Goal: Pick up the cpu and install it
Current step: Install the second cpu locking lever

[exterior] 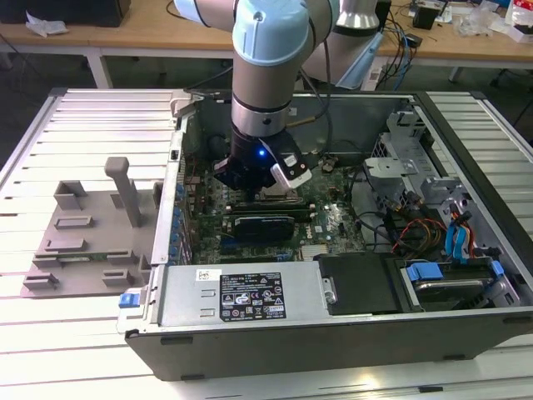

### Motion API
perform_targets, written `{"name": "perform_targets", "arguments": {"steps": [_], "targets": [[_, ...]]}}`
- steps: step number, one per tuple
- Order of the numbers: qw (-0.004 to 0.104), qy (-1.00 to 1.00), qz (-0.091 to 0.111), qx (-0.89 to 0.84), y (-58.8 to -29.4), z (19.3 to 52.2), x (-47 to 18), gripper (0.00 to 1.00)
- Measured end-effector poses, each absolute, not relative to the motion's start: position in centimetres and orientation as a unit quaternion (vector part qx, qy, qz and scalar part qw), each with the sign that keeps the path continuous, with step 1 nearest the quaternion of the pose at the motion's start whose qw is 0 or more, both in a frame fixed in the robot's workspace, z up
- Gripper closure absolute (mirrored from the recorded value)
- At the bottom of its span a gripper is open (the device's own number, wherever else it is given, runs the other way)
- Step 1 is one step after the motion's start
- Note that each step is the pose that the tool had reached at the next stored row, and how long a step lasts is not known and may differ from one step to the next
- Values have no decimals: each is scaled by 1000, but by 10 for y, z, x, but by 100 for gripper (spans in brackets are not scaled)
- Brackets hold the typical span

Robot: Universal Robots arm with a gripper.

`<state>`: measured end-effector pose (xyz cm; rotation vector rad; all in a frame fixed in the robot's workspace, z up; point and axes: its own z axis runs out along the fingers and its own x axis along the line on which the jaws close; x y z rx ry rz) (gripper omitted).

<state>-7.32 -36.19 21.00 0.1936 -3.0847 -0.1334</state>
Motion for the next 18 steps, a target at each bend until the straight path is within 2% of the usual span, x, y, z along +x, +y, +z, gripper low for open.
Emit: {"name": "perform_targets", "arguments": {"steps": [11,18], "targets": [[28,-997,-29,62,-356,212,-43,89],[31,-997,19,61,-337,212,-31,89]]}}
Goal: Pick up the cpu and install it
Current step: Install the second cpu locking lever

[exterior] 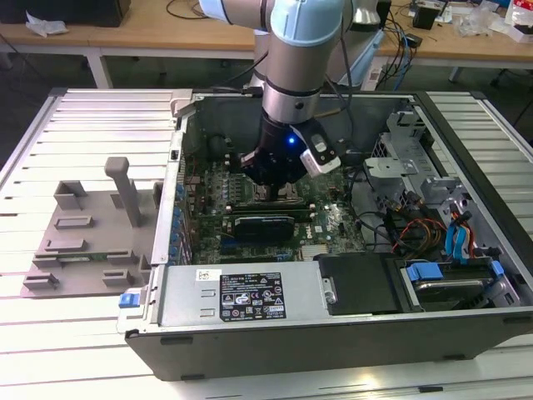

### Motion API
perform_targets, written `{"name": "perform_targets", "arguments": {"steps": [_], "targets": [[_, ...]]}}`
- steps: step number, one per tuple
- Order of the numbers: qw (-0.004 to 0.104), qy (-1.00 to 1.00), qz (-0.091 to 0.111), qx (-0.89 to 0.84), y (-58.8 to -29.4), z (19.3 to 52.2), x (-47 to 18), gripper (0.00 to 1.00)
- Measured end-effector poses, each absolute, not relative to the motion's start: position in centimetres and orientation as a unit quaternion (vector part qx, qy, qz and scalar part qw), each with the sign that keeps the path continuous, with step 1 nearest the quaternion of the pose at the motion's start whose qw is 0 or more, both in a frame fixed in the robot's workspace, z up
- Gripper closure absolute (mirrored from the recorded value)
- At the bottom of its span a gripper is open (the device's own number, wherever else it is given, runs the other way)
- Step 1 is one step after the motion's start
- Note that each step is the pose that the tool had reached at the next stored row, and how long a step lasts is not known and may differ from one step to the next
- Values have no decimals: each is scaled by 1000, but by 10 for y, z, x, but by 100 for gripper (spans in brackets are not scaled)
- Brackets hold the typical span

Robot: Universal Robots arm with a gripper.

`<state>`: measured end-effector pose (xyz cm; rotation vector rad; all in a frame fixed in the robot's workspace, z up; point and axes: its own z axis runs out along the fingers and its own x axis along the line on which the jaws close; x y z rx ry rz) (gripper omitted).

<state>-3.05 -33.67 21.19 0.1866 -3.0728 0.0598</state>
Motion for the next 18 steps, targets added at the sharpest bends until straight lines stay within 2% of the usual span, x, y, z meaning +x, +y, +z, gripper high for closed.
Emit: {"name": "perform_targets", "arguments": {"steps": [3,11,18], "targets": [[33,-997,45,60,-323,212,-29,89],[35,-995,78,59,-303,217,-28,89],[35,-995,77,59,-302,247,-28,89]]}}
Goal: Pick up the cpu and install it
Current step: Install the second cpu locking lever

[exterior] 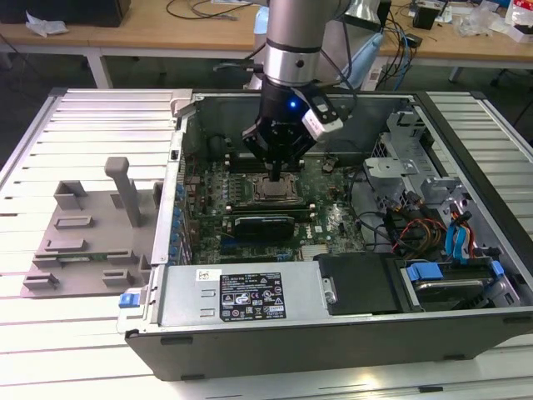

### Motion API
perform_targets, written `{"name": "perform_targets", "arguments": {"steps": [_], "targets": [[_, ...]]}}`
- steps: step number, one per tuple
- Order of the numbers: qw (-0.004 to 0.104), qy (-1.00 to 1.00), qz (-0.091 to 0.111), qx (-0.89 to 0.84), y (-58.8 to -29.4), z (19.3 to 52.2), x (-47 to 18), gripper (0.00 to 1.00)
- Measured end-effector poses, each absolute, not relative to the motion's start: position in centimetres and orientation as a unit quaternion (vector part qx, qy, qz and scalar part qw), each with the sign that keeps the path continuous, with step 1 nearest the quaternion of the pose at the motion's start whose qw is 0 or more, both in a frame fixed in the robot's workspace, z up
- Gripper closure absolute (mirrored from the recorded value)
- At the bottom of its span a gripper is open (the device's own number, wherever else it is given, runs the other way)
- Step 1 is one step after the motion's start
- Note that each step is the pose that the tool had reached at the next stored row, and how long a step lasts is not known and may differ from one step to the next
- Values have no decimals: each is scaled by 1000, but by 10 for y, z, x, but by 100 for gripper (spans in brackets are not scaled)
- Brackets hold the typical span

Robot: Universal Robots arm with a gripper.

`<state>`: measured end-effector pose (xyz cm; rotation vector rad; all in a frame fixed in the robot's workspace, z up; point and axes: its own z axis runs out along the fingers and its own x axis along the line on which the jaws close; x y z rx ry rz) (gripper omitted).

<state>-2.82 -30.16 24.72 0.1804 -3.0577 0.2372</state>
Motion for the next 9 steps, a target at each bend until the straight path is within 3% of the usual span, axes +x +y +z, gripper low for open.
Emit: {"name": "perform_targets", "arguments": {"steps": [9], "targets": [[35,-995,77,59,-302,256,-28,89]]}}
